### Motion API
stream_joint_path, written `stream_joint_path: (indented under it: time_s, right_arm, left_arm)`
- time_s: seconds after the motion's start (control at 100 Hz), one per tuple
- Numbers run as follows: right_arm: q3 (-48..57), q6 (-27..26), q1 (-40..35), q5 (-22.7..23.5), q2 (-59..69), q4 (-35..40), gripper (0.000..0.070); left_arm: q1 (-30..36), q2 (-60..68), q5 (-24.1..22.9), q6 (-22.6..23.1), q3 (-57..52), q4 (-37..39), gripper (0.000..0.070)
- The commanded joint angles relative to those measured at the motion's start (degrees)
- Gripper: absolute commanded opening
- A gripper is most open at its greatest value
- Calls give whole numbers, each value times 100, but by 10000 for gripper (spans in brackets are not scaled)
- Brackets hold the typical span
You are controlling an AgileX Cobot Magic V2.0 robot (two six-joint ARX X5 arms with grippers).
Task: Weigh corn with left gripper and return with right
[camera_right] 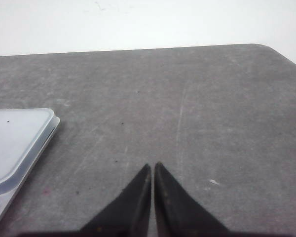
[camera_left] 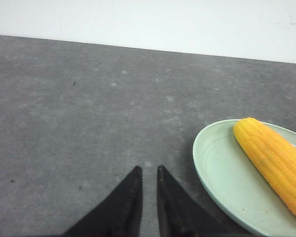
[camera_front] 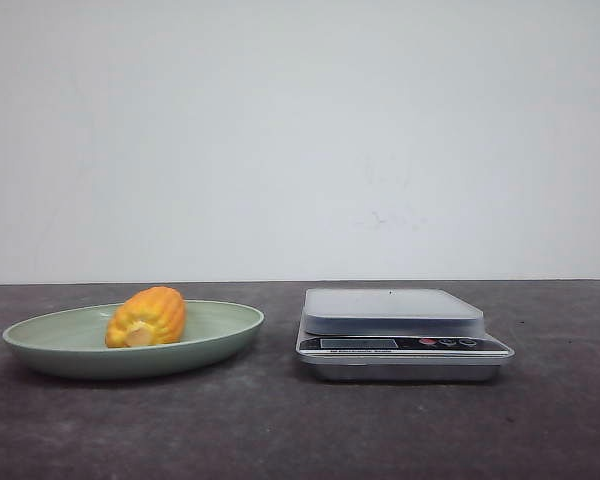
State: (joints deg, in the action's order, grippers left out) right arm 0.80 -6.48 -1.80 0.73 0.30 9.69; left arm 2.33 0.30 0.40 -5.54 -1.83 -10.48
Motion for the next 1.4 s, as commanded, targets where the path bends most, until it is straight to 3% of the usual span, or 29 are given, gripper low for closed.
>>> stream_joint_path:
  time_s: [0.0,0.12,0.23,0.41,0.53,0.66,0.71,0.79,0.85,0.91,1.02,1.06,1.39]
  right_arm:
    - [-22,-155,7,90,-4,39,6]
    - [-22,-260,7,129,-7,-20,5]
    - [164,-702,7,151,-2,-13,3]
    - [1139,-1099,7,140,407,87,3]
    - [1941,-1091,7,140,1091,256,3]
    - [2726,-1058,7,387,1808,472,3]
    - [3021,-990,7,575,2048,549,3]
    - [3451,-977,4,946,2422,625,3]
    - [3790,-907,7,1139,2673,817,11]
    - [4096,-850,7,1132,2868,1005,105]
    - [4485,-831,4,1137,3082,1209,527]
    - [4557,-800,4,1139,3115,1259,598]
    - [4616,-767,-44,1346,3145,1530,608]
  left_arm:
    - [4,-11,28,-85,101,-33,6]
    - [4,-11,26,-623,103,-11,4]
    - [4,-9,28,-1008,90,262,5]
    - [11,175,170,-2205,-597,361,9]
    - [11,715,179,-2146,-1423,487,9]
    - [11,1602,328,-1694,-2470,481,10]
    - [11,1976,472,-1648,-2870,485,81]
    - [11,2557,791,-1665,-3464,472,302]
    - [13,2944,1045,-1749,-3851,417,345]
    - [35,3224,1283,-1740,-4153,334,368]
    - [74,3445,1338,-1661,-4474,175,475]
    - [76,3464,1338,-1655,-4509,142,488]
    - [262,3724,1349,-1478,-4544,-354,488]
